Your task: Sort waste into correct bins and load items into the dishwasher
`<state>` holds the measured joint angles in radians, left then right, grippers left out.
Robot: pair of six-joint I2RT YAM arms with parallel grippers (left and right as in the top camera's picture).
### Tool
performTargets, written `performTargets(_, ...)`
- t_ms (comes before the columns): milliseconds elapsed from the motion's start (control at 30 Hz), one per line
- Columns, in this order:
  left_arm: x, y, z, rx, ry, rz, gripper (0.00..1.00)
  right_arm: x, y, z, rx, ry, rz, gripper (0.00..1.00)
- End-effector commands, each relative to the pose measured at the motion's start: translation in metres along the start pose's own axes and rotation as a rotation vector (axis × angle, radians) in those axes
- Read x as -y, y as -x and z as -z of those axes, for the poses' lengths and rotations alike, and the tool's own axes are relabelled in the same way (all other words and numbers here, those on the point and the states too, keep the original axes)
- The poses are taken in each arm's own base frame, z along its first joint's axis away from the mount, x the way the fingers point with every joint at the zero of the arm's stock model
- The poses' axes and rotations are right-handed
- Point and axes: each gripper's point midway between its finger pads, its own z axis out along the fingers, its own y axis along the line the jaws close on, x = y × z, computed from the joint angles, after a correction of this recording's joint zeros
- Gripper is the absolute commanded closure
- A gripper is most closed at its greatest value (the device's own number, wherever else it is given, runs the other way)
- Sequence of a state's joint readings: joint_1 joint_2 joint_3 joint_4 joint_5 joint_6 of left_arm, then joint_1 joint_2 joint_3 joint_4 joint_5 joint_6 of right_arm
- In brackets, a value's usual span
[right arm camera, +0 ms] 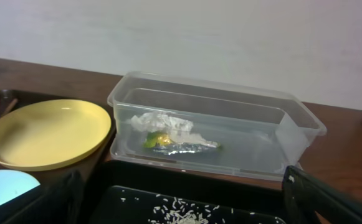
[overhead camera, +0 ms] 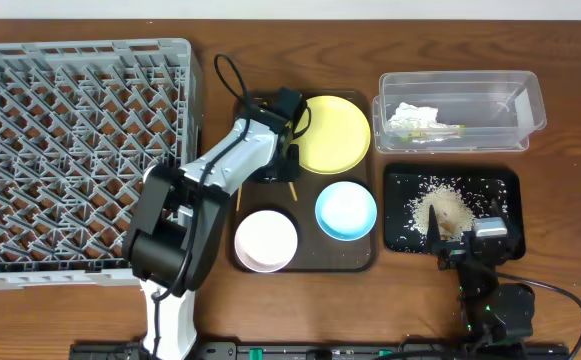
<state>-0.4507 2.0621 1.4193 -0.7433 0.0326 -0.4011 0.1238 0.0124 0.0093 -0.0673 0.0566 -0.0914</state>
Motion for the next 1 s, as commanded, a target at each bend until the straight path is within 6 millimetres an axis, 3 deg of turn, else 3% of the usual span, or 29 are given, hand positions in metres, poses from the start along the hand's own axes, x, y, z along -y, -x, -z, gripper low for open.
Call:
performTargets(0,-0.009,-0.004,-0.010,-0.024,0.049,0.013,0.62,0.002,-0.001,0.000,0.001,-0.009,0.007,0.01)
performTargets(167,0.001,-0.005,0.002,-0.023,-0.013,0.026,0.62,0.002,-0.001,0.000,0.001,-0.009,0.007,0.01)
performTargets(367,0.013,-0.003,0.029,0.001,-0.096,0.054,0.61,0.002,-0.001,0.000,0.001,-0.009,0.007,0.01)
performTargets(467,0.016,0.004,0.037,0.036,-0.115,0.063,0.56,0.002,-0.001,0.000,0.002,-0.009,0.007,0.01)
performTargets(967,0.018,-0.001,0.002,-0.015,-0.087,0.070,0.56,0.002,-0.001,0.000,0.001,-0.009,0.007,0.01)
